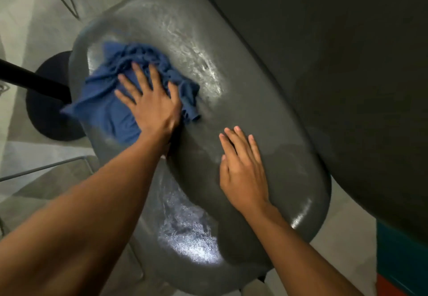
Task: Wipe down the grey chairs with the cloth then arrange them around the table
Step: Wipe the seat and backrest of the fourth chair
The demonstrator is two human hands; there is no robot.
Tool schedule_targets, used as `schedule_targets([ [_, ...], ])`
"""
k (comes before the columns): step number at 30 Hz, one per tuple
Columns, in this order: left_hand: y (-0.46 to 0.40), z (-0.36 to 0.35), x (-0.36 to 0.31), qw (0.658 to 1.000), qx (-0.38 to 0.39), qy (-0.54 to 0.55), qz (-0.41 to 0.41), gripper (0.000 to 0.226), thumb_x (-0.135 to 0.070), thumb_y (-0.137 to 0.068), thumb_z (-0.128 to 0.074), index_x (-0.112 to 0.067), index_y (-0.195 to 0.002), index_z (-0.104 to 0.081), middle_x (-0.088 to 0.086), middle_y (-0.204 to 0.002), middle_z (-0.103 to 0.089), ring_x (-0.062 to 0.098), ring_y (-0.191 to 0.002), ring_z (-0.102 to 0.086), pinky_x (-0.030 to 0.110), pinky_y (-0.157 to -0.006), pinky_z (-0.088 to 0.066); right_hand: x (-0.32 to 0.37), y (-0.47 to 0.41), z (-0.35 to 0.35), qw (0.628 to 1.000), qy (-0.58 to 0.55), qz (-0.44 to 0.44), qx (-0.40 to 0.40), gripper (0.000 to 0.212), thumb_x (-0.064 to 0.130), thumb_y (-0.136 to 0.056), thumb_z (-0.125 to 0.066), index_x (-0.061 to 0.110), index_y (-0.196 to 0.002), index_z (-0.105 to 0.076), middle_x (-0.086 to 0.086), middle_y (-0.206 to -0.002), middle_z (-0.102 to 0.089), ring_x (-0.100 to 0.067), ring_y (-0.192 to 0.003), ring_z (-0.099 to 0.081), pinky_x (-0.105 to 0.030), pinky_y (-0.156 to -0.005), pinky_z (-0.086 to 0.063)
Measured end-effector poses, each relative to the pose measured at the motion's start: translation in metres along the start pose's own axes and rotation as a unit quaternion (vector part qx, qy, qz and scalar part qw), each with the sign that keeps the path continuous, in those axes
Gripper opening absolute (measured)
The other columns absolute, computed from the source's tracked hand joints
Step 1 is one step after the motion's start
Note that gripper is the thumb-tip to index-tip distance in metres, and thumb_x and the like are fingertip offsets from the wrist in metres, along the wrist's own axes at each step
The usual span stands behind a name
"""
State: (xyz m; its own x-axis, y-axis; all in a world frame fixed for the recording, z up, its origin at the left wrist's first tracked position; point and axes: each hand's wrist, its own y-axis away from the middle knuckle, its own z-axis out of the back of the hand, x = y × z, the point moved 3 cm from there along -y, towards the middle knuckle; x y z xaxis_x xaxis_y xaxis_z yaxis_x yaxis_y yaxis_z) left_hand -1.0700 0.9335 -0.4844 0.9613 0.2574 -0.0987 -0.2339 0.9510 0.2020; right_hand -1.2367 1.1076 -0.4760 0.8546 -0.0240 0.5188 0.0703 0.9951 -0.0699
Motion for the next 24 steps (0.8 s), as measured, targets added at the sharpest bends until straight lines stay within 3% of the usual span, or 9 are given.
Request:
schedule_targets([
  [6, 0.084, -0.029, -0.111, 0.970, 0.013, -0.027, -0.240, 0.067, -0.057, -0.102, -0.021, -0.030, -0.164, -0.016, 0.001, -0.172, -0.008, 0.036, -0.158, 0.001, 0.062, -0.124, 0.000, -0.033, 0.043, 0.034, 0.995, 0.077, -0.065, 0.002, 0.051, 0.013, -0.092, -0.049, 0.003, -0.141, -0.054, -0.014, -0.152, -0.048, -0.030, -0.149, -0.034, -0.049, -0.123, -0.023],
  [11, 0.183, -0.033, -0.057, 0.943, 0.069, -0.018, -0.326, 0.058, -0.051, -0.106, -0.027, -0.033, -0.161, -0.028, -0.006, -0.171, -0.013, 0.027, -0.159, -0.003, 0.056, -0.126, -0.008, -0.046, 0.080, 0.057, 0.988, 0.109, -0.111, 0.008, 0.049, 0.018, -0.096, -0.044, 0.001, -0.140, -0.055, -0.017, -0.153, -0.047, -0.032, -0.148, -0.035, -0.051, -0.122, -0.025],
  [14, 0.189, -0.022, 0.018, 0.947, 0.092, -0.032, -0.307, 0.058, -0.057, -0.105, -0.023, -0.042, -0.161, -0.021, -0.011, -0.171, -0.008, 0.023, -0.159, 0.000, 0.052, -0.127, -0.010, -0.052, 0.098, 0.070, 0.982, 0.099, -0.163, 0.009, 0.053, 0.025, -0.099, -0.039, 0.004, -0.147, -0.049, -0.015, -0.157, -0.041, -0.031, -0.151, -0.030, -0.054, -0.122, -0.024],
  [17, 0.149, -0.008, 0.054, 0.970, 0.089, -0.036, -0.223, 0.063, -0.064, -0.102, -0.018, -0.043, -0.161, -0.018, -0.012, -0.172, -0.003, 0.026, -0.159, 0.000, 0.052, -0.127, -0.005, -0.053, 0.117, 0.073, 0.971, 0.067, -0.231, 0.002, 0.055, 0.029, -0.103, -0.036, 0.006, -0.153, -0.040, -0.012, -0.164, -0.030, -0.027, -0.155, -0.017, -0.052, -0.124, -0.021],
  [21, 0.104, -0.012, -0.010, 0.993, 0.065, -0.014, -0.100, 0.067, -0.053, -0.104, -0.022, -0.027, -0.165, -0.009, 0.000, -0.172, 0.010, 0.034, -0.157, 0.011, 0.058, -0.125, 0.006, -0.048, 0.142, 0.069, 0.940, -0.036, -0.339, -0.026, 0.065, 0.045, -0.107, -0.028, 0.012, -0.162, -0.014, -0.004, -0.171, -0.001, -0.018, -0.157, 0.001, -0.043, -0.126, -0.019],
  [24, 0.130, -0.033, -0.094, 0.977, 0.078, -0.013, -0.198, 0.068, -0.046, -0.104, -0.024, -0.022, -0.165, -0.007, 0.003, -0.172, 0.008, 0.036, -0.157, 0.012, 0.060, -0.124, 0.007, -0.036, 0.153, 0.065, 0.921, -0.096, -0.373, -0.063, 0.069, 0.049, -0.106, -0.026, 0.013, -0.163, -0.009, 0.000, -0.171, 0.005, -0.018, -0.157, -0.004, -0.045, -0.123, -0.029],
])
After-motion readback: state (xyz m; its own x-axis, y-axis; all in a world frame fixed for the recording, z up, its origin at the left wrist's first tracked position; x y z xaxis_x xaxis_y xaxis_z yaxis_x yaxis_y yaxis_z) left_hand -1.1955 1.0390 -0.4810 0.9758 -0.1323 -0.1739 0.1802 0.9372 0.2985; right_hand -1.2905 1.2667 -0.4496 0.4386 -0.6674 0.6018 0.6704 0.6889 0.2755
